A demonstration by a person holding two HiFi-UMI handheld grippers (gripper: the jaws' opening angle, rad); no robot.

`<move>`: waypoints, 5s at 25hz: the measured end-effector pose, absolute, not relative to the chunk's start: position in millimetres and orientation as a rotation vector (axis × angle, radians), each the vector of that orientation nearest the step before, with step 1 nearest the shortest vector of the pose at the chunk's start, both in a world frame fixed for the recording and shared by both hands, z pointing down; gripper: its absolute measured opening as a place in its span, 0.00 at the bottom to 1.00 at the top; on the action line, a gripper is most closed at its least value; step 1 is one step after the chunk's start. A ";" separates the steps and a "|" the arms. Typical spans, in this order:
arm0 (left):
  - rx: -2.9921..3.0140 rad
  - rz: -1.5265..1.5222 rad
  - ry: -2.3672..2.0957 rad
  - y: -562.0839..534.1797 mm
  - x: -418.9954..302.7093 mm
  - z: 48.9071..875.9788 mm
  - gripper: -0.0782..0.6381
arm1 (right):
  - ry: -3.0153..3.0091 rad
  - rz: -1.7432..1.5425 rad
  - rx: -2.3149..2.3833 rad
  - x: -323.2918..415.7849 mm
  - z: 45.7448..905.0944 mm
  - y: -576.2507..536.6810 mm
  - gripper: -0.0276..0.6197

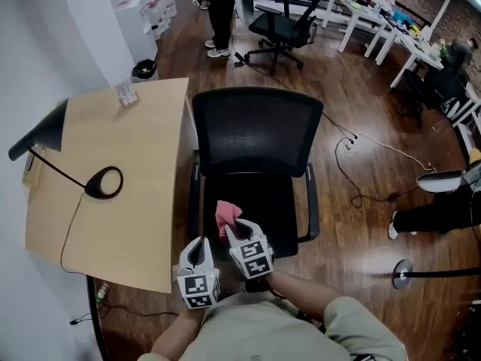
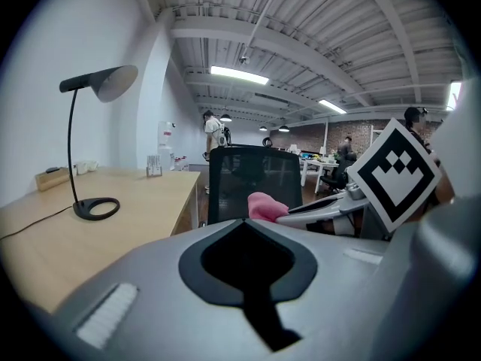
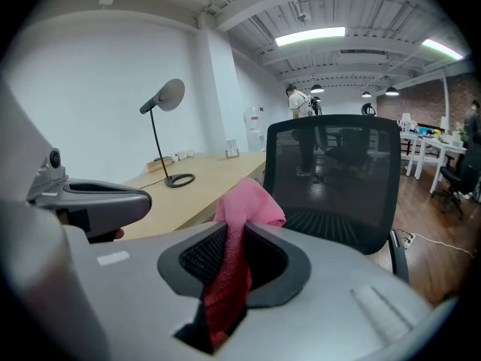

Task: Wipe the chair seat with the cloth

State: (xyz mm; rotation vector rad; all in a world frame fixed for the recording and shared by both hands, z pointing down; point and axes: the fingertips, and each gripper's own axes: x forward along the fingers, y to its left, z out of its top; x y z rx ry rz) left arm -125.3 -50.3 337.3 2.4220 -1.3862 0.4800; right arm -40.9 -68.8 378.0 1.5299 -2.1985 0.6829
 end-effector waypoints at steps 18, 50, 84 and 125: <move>2.268 0.562 -1.428 -131.0 -79.5 461.4 0.12 | -2.159 0.772 1.413 -5.6 515.9 -177.2 0.15; 2.037 0.604 -1.341 -189.2 -77.8 672.6 0.12 | -2.001 0.951 1.318 -40.6 783.6 -325.6 0.14; 2.298 0.664 -0.990 -144.2 106.5 658.8 0.12 | -1.345 1.120 2.018 328.4 763.8 -179.4 0.14; 2.152 0.740 -1.158 -95.9 -98.4 663.2 0.12 | -2.013 0.964 1.269 -87.0 765.4 -241.6 0.14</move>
